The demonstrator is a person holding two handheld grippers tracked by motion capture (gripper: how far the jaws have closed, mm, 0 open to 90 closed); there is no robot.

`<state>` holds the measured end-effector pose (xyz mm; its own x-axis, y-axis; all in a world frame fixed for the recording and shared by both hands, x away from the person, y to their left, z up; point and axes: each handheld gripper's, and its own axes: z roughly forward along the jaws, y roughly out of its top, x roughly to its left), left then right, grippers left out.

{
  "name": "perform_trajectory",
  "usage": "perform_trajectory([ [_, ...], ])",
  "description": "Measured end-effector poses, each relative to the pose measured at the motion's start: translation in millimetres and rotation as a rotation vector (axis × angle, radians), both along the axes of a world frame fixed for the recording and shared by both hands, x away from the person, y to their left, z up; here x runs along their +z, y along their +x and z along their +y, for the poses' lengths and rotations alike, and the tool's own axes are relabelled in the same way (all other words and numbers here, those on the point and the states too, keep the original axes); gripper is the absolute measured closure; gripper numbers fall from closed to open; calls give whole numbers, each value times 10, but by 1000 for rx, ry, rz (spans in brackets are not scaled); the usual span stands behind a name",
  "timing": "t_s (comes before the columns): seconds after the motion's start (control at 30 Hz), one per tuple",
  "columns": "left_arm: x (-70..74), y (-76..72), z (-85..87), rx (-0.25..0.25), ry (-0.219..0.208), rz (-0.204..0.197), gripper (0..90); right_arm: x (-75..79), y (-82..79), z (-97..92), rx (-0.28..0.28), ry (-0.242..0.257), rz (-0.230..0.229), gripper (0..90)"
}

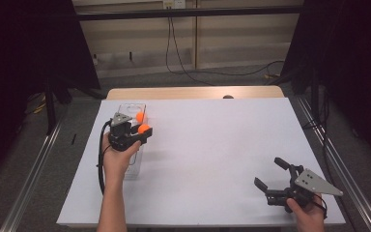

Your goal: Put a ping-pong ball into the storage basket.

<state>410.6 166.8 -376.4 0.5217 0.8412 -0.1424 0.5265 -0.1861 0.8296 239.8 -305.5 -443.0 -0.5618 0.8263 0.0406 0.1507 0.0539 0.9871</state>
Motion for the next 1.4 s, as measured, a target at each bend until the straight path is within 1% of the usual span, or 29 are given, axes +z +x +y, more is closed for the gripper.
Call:
perform_trajectory([
  [0.47,33,-16,65,17,-2,-13,508,1,-3,4,0,1,0,16],
  [0.83,53,-27,99,24,16,-21,507,5,-6,-4,-3,3,0,17],
  [1.17,48,-24,116,33,21,-21,507,6,-8,-5,-2,4,1,17],
  [1.4,57,-32,157,44,16,-26,507,8,-11,-2,-2,4,1,17],
])
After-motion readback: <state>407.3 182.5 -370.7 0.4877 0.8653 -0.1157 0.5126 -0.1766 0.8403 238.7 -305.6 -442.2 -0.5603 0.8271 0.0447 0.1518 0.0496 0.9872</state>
